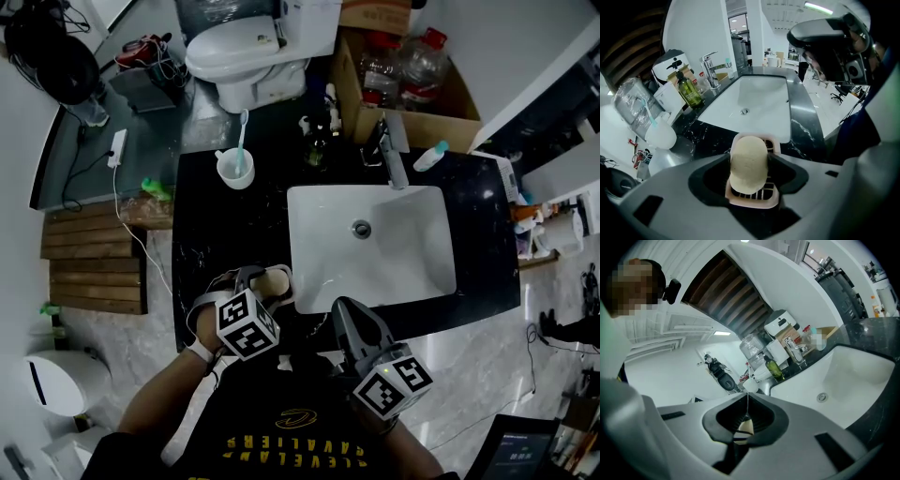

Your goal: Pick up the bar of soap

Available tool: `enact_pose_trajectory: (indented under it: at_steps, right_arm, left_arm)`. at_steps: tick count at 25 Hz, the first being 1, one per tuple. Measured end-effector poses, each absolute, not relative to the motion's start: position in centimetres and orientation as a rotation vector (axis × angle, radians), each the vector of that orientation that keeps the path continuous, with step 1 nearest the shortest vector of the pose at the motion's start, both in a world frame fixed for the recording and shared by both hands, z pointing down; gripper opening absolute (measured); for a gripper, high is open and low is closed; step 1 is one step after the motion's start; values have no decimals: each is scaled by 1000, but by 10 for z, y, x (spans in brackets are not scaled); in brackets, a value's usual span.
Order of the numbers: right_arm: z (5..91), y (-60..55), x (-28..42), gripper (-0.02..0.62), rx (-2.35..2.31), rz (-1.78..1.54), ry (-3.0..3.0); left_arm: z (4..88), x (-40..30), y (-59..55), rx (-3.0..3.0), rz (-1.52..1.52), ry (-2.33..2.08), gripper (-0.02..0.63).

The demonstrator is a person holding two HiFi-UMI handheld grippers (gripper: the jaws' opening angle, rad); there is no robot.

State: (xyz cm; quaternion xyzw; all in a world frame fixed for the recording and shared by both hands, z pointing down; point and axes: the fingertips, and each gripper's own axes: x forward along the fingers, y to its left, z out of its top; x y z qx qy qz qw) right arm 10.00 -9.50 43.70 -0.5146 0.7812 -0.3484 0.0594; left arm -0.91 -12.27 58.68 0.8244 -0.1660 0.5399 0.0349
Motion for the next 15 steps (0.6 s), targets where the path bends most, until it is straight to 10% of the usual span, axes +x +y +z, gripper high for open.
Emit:
enact_pose_trajectory:
  at_steps: [15]
  right_arm:
    - [439, -86, 96, 18, -1554, -1066, 2341]
  left_arm:
    - [600, -16, -124, 2463, 2012, -371, 273]
